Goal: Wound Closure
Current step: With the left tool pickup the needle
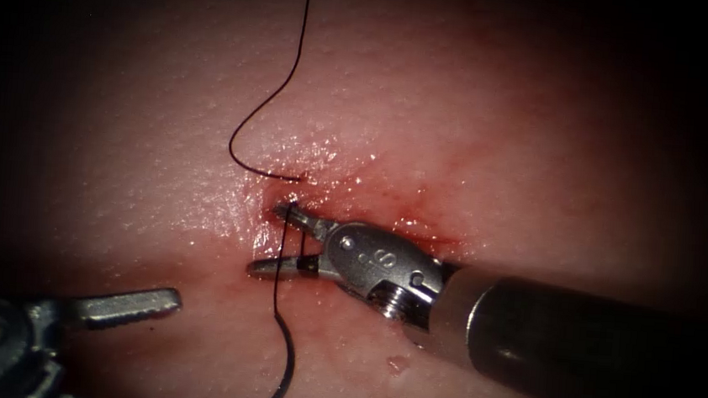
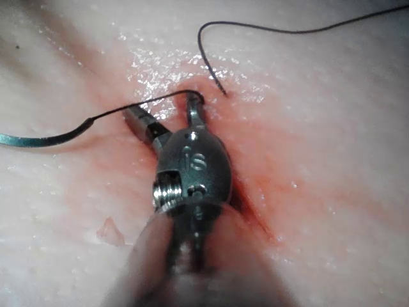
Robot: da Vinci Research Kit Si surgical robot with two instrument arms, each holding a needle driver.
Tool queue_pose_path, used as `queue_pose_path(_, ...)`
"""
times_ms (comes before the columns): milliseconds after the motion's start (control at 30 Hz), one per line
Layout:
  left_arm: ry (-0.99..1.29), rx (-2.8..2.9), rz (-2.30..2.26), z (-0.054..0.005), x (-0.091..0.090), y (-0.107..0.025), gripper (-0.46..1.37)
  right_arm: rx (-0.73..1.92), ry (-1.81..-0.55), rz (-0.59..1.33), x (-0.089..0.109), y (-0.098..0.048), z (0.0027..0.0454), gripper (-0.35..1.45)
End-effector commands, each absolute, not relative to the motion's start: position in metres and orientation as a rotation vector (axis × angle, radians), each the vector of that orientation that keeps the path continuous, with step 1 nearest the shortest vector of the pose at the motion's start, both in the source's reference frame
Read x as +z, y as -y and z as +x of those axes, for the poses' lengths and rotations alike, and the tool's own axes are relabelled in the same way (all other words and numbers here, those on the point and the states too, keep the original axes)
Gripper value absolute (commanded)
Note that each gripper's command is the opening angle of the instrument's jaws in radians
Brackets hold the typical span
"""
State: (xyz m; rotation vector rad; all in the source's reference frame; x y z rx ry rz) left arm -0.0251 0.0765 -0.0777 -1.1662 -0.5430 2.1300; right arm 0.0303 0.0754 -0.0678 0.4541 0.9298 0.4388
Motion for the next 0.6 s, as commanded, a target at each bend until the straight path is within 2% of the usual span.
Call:
queue_pose_path(33, 0.534, 2.138, -1.155, -0.025, -0.0776, -0.0766, 0.64, 0.436, -0.931, 0.459, -0.0678, -0.0753, 0.0303, 1.42)
queue_pose_path(233, 0.509, 2.16, -1.086, -0.0254, -0.0747, -0.0762, 0.65, 0.432, -0.922, 0.461, -0.0678, -0.0753, 0.0303, 1.41)
queue_pose_path(467, 0.511, 2.14, -0.994, -0.0259, -0.0714, -0.0747, 0.56, 0.431, -0.92, 0.461, -0.0679, -0.0753, 0.0303, 1.41)
queue_pose_path(600, 0.556, 2.144, -0.922, -0.0262, -0.0702, -0.0737, 0.71, 0.431, -0.919, 0.461, -0.0678, -0.0752, 0.0303, 1.41)
